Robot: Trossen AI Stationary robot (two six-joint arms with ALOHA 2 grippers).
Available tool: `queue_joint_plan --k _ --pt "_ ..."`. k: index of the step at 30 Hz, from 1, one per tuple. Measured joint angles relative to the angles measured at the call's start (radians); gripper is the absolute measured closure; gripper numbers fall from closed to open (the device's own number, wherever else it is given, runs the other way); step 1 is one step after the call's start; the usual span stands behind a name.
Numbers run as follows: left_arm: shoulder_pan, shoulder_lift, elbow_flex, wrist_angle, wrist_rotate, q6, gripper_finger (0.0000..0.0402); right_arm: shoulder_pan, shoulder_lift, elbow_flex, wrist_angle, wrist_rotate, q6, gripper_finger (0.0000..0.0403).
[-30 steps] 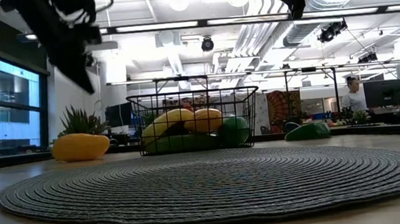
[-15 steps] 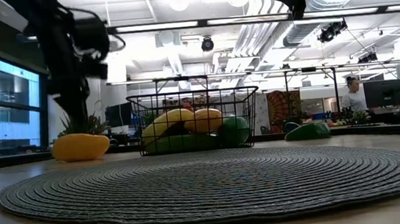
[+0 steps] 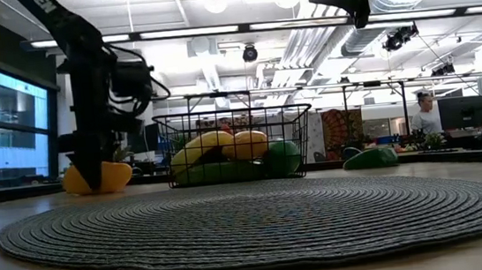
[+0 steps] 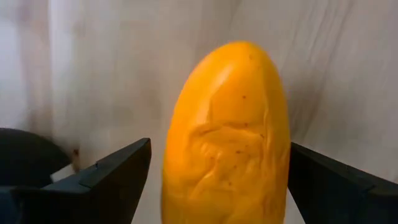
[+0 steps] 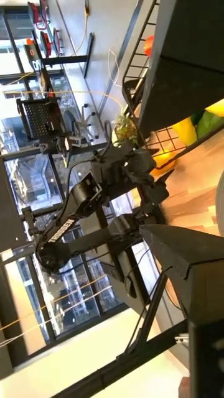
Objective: Build produce basket
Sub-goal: Put the yellow mango into the black wire basket
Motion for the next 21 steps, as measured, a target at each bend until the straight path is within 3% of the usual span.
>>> queue_joint_plan --k 15,21 --pt "0.0 0.049 0.003 -0.004 0.005 0.022 0.0067 0.0 0.0 0.0 0.0 0.0 0.0 0.016" --pt "0.0 0.049 0.002 -0.008 0.023 0.021 0.0109 0.0 0.0 0.0 0.0 0.0 0.0 0.016"
